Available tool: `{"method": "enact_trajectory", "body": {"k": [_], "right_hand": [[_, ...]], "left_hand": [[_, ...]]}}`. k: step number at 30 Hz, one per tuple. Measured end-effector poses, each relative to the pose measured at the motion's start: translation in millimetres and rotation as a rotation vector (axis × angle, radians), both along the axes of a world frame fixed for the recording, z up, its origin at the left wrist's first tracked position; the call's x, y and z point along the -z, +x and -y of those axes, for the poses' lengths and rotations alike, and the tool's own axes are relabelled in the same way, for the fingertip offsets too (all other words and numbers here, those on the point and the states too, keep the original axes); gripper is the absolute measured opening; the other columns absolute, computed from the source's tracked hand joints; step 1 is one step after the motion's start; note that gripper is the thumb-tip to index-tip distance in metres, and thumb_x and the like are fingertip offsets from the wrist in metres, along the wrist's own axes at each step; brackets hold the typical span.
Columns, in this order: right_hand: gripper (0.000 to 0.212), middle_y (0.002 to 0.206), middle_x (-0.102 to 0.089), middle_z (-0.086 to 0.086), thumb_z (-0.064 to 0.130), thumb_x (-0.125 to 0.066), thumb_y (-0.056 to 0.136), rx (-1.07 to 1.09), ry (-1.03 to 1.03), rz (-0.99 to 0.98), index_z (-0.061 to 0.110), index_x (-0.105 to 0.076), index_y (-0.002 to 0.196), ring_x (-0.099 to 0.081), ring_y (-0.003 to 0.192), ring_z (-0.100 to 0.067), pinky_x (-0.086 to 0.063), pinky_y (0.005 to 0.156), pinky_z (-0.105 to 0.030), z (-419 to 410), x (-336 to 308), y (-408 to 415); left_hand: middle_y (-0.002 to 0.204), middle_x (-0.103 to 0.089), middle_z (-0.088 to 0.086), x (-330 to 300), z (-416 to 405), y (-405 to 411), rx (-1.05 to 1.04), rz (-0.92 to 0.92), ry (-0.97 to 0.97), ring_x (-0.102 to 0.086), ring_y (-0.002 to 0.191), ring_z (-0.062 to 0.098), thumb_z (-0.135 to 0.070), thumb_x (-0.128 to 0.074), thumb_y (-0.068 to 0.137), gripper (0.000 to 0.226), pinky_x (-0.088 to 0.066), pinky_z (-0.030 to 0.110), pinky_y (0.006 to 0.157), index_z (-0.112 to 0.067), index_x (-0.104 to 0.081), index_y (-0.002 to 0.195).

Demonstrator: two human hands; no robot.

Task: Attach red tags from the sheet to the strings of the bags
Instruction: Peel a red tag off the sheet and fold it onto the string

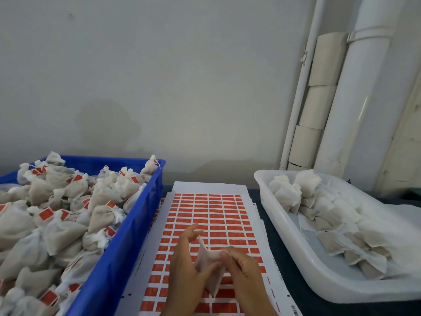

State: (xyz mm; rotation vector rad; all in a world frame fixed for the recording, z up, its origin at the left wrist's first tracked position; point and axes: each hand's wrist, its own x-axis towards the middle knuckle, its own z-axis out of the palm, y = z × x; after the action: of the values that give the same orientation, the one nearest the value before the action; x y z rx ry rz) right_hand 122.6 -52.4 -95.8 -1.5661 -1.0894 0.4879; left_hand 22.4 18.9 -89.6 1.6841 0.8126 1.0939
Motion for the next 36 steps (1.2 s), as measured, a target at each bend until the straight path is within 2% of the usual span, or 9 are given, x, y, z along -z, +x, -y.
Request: {"method": "enact_trajectory", "body": {"k": [2,4,6,12,18,26,31,33,36], "right_hand": [[0.025,0.085,-0.062,0.012,0.041,-0.045,0.085,0.03,0.03,0.051,0.023,-0.062,0.084,-0.06,0.085,-0.006,-0.047,0.078,-0.01,1,3,1],[0.018,0.084,-0.062,0.012,0.033,-0.049,0.09,0.09,0.023,0.08,0.023,-0.063,0.083,-0.06,0.084,-0.008,-0.048,0.078,-0.012,1,2,2],[0.016,0.076,-0.066,0.011,0.024,-0.053,0.091,0.115,0.045,0.05,0.026,-0.063,0.079,-0.062,0.076,-0.008,-0.049,0.068,-0.01,4,2,5],[0.017,0.073,-0.068,0.015,0.018,-0.054,0.09,0.124,0.104,0.038,0.022,-0.064,0.077,-0.065,0.068,-0.006,-0.05,0.059,-0.011,6,-2,8],[0.021,0.066,-0.067,0.008,0.02,-0.052,0.091,0.21,0.169,-0.06,0.018,-0.063,0.074,-0.063,0.063,-0.009,-0.049,0.06,-0.009,8,-6,11],[0.011,0.07,-0.066,0.006,0.018,-0.054,0.089,0.098,0.129,0.007,0.02,-0.06,0.08,-0.063,0.067,-0.013,-0.054,0.064,-0.018,10,-8,1],[0.016,0.062,-0.062,0.0,0.011,-0.051,0.091,0.05,0.158,-0.09,0.007,-0.058,0.078,-0.056,0.054,-0.013,-0.051,0.056,-0.02,13,-13,2],[0.016,0.06,-0.061,-0.001,0.011,-0.05,0.092,0.026,0.14,-0.091,0.006,-0.057,0.077,-0.054,0.051,-0.012,-0.05,0.054,-0.02,12,-13,2],[0.016,0.061,-0.061,-0.002,0.013,-0.05,0.092,0.027,0.085,-0.076,0.009,-0.056,0.078,-0.055,0.053,-0.012,-0.051,0.056,-0.019,10,-10,2]], "left_hand": [[0.104,-0.059,-0.016,1,-1,3,0.045,0.029,-0.092,-0.06,0.087,0.007,-0.07,-0.076,0.039,0.084,-0.05,0.015,0.073,-0.031,-0.047,0.107],[0.098,-0.06,-0.021,8,1,2,0.018,-0.112,-0.077,-0.059,0.08,0.001,-0.061,-0.073,0.053,0.054,-0.046,0.007,0.057,-0.037,-0.052,0.096],[0.094,-0.062,-0.022,13,-1,1,-0.016,-0.186,-0.035,-0.06,0.078,0.0,-0.046,-0.074,0.066,0.028,-0.043,0.005,0.052,-0.037,-0.057,0.087],[0.084,-0.064,-0.021,11,0,-1,0.006,-0.103,-0.093,-0.061,0.078,0.007,-0.056,-0.065,0.062,0.03,-0.043,0.011,0.061,-0.032,-0.062,0.081],[0.077,-0.053,-0.029,7,-1,-2,-0.116,-0.131,-0.181,-0.054,0.073,0.003,-0.044,-0.069,0.075,0.014,-0.032,0.011,0.055,-0.039,-0.056,0.074],[0.082,-0.066,-0.018,10,3,-5,0.018,-0.055,-0.059,-0.062,0.079,0.011,-0.045,-0.065,0.074,0.016,-0.043,0.013,0.063,-0.03,-0.065,0.082],[0.073,-0.063,-0.016,2,4,-6,0.062,0.056,-0.096,-0.061,0.074,0.005,-0.021,-0.056,0.089,0.009,-0.045,0.009,0.057,-0.025,-0.057,0.081],[0.079,-0.063,-0.015,3,4,-5,0.031,0.008,-0.116,-0.06,0.079,0.008,-0.028,-0.053,0.09,0.003,-0.042,0.006,0.053,-0.026,-0.054,0.088],[0.079,-0.063,-0.022,7,5,-5,0.037,-0.002,-0.052,-0.058,0.08,-0.005,-0.033,-0.057,0.087,0.008,-0.043,0.004,0.052,-0.025,-0.058,0.089]]}}
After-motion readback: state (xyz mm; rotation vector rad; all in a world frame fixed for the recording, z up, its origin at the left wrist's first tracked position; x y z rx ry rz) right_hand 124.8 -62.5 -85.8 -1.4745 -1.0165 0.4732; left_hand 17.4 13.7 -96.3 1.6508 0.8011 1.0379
